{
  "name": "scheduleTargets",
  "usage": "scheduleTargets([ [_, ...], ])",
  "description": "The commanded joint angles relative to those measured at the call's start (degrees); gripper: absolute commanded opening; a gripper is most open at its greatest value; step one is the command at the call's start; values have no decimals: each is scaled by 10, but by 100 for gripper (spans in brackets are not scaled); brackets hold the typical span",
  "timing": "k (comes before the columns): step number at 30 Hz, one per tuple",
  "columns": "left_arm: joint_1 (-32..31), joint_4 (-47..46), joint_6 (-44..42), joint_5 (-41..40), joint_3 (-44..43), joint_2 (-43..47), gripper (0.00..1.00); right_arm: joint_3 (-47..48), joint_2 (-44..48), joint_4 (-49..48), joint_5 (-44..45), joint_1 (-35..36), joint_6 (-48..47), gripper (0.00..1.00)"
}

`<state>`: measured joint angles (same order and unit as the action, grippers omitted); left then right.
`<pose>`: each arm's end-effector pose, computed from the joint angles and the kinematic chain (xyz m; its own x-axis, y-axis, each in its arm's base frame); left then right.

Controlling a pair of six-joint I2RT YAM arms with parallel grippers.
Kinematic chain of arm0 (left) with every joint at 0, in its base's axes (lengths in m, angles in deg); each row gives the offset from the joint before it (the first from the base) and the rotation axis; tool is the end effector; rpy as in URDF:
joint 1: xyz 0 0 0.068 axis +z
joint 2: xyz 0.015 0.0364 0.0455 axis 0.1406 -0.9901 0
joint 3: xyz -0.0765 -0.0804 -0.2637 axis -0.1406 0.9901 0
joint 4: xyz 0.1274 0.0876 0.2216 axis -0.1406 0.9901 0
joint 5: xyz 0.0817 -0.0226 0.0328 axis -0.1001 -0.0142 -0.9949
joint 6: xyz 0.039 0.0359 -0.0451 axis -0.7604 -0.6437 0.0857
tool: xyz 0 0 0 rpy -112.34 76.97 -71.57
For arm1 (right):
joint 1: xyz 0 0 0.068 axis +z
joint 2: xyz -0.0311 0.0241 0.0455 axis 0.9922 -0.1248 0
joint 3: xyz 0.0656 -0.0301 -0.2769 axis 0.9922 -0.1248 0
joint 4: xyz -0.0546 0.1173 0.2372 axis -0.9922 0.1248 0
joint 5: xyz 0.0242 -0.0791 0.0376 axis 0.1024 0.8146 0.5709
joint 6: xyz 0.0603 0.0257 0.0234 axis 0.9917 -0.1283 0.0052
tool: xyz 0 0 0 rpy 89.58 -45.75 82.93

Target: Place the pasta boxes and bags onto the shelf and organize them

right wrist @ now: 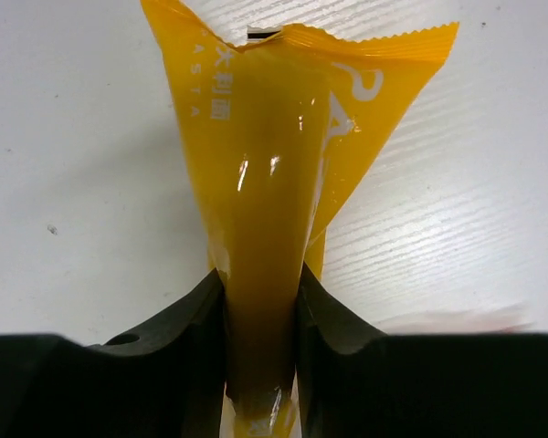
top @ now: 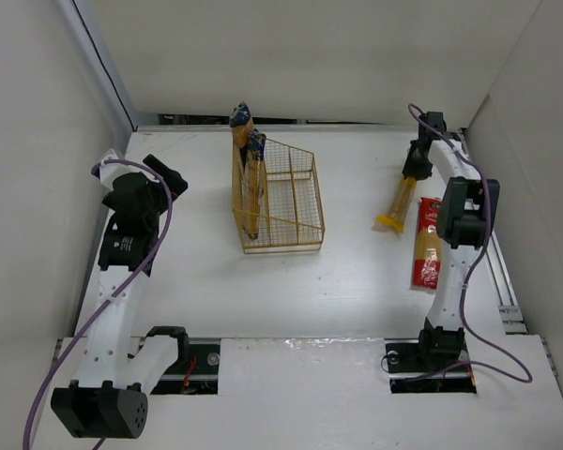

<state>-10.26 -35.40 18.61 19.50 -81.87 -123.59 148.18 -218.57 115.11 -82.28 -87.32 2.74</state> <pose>0.2260 0.0038 0.3781 -0.0772 -0.5402 -0.8380 -0.2621 0.8219 -0.5057 0.5313 -0.0490 0.1794 -0.8115 0.2990 -0.5021 0.3418 0.9397 0.0072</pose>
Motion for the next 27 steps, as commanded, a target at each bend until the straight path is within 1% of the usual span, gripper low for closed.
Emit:
scheduleTargets([
  [1,-2,-21,1,-9,-7,16,100,-46,33,-58,-33,-4,-33,0],
  [2,-2,-21,1,-9,-7,16,100,-72,66,-96,-38,-4,-49,0],
  [4,-2,-21,1,-3,-7,16,100,-104,110,-149,-77,14,-72,0],
  [5,-2,-26,1,2,-7,16,100,-138,161,-177,-94,21,-98,0],
  [6,-2,-26,1,8,-7,16,100,-156,189,-242,-110,28,-107,0],
  [8,-2,-32,1,15,-2,21,100,-186,243,-304,-145,60,-127,0],
  [9,-2,-40,1,22,4,26,100,-203,289,-353,-153,72,-145,0],
  [12,-2,-59,6,41,24,39,100,-210,353,-421,-154,125,-151,0],
  [13,-2,-59,12,50,24,39,100,-210,365,-464,-154,137,-156,0],
  [14,-2,-64,12,55,30,44,100,-210,373,-486,-175,162,-156,0],
  [15,-2,-64,12,55,30,44,100,-215,386,-510,-186,173,-156,0],
  [16,-2,-64,19,61,35,44,100,-215,387,-556,-201,183,-150,0],
  [17,-2,-64,19,71,35,50,100,-215,394,-583,-231,192,-141,0],
  [18,-2,-70,19,78,40,50,100,-215,394,-612,-244,210,-128,0],
  [19,-2,-76,25,78,47,55,100,-224,394,-677,-261,218,-108,0],
  [23,-2,-82,31,92,55,62,100,-224,378,-789,-334,258,-82,0],
  [25,-2,-82,31,92,60,62,100,-206,363,-806,-371,282,-82,0],
  [27,-2,-88,31,97,65,67,100,-170,334,-806,-384,297,-82,0],
])
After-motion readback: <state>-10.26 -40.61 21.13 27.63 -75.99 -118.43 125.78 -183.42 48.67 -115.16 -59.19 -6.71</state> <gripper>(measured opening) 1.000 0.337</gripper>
